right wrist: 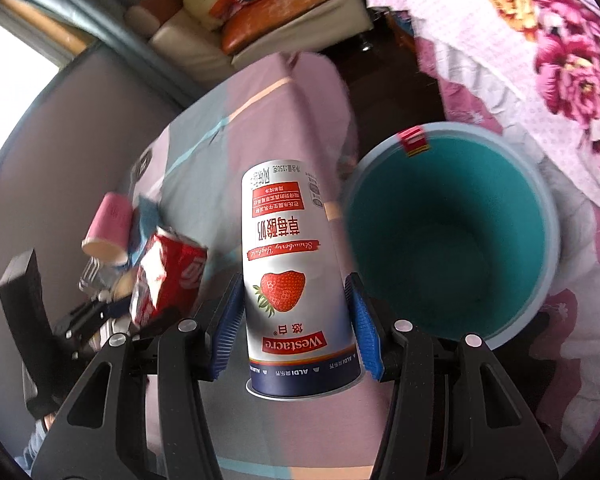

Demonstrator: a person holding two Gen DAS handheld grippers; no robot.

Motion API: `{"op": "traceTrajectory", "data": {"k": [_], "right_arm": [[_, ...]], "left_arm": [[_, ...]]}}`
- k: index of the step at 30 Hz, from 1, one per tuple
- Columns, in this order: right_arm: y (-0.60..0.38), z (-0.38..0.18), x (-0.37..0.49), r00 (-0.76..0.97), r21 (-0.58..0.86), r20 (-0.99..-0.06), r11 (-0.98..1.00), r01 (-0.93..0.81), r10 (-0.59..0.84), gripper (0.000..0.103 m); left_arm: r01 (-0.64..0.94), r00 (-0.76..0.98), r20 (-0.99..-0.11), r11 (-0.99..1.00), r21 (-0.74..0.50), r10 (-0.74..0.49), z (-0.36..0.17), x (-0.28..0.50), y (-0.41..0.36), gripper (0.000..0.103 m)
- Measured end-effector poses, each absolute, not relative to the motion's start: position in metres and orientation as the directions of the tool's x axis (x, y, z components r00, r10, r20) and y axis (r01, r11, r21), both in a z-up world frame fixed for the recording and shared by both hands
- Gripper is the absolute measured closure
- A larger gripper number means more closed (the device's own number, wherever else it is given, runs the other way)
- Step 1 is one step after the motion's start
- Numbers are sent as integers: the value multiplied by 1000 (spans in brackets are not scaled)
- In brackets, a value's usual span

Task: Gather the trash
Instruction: 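Carry both items over the teal bin while left tool opens to drop the can, then open the right tool to drop the strawberry drink cup into the bin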

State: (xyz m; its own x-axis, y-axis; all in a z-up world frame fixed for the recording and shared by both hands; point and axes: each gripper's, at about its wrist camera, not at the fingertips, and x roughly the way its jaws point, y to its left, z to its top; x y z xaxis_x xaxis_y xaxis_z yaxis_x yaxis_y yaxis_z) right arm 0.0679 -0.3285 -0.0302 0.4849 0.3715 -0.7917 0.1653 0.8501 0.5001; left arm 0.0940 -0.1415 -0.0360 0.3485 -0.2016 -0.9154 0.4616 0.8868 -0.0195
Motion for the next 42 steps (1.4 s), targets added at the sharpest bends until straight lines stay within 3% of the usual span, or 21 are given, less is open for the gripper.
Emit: {"op": "traceTrajectory", "data": {"k": [12, 24, 26, 34, 42], "right_arm": [[-425, -24, 44, 564, 464, -794, 825, 323, 225, 54], [-462, -48, 36, 535, 441, -823, 807, 392, 190, 54], [-463, -51, 37, 531, 443, -825, 806, 394, 194, 54], [-458, -54, 39, 520, 441, -830, 809, 389, 202, 54], [-446, -53, 46, 507, 428, -837, 823, 372, 206, 54]], "left_arm": [[606, 263, -915, 790, -89, -305, -45, 99, -252, 42], [657, 223, -929, 750, -81, -296, -61, 107, -305, 41], [659, 220, -932, 748, -76, -289, -62, 106, -307, 40], [629, 251, -926, 774, -65, -282, -55, 104, -291, 13], [551, 233, -927, 825, -123, -294, -50, 109, -257, 7]]}}
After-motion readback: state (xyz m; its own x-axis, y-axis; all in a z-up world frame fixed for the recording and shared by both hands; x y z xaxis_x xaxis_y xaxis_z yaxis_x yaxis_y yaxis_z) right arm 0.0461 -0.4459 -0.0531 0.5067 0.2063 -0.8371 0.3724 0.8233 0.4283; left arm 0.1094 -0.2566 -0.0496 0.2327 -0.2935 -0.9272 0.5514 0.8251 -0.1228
